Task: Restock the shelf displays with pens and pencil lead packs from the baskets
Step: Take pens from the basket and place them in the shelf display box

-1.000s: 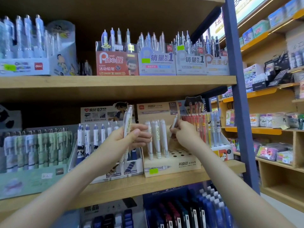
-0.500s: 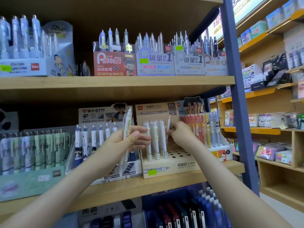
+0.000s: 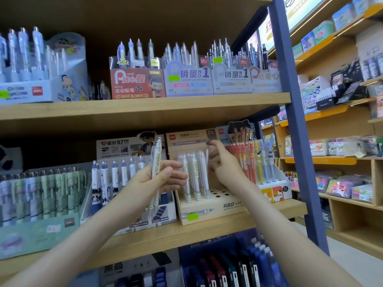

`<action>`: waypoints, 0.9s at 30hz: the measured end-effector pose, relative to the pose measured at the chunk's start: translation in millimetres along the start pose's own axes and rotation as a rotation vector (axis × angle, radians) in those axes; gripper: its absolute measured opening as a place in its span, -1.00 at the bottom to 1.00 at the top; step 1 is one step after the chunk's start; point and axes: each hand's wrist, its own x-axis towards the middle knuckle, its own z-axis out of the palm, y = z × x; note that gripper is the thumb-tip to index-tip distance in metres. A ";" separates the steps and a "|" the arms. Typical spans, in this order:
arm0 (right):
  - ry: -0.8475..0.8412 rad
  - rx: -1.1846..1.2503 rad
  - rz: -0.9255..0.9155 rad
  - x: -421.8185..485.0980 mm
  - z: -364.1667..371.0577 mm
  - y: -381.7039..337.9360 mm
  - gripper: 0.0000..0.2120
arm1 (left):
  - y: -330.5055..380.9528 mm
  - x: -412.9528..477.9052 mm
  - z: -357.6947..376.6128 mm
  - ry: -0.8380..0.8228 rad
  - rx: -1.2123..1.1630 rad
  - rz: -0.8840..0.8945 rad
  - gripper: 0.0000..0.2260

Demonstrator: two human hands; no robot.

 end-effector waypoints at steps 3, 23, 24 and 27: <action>-0.048 -0.026 0.014 3.5 -2.8 0.0 -0.44 | 0.3 -0.6 0.4 0.009 0.000 0.006 -0.72; -0.152 -0.032 0.024 0.0 1.1 -2.8 -0.59 | -1.8 -2.1 6.1 0.038 -0.009 0.007 -0.78; -0.133 -0.030 0.013 3.1 2.6 -1.9 -0.63 | -1.9 -1.8 6.0 0.039 -0.006 0.011 -0.78; -0.124 0.019 0.003 7.6 5.5 1.3 -0.72 | -2.3 -1.8 3.8 0.048 -0.006 0.015 -0.78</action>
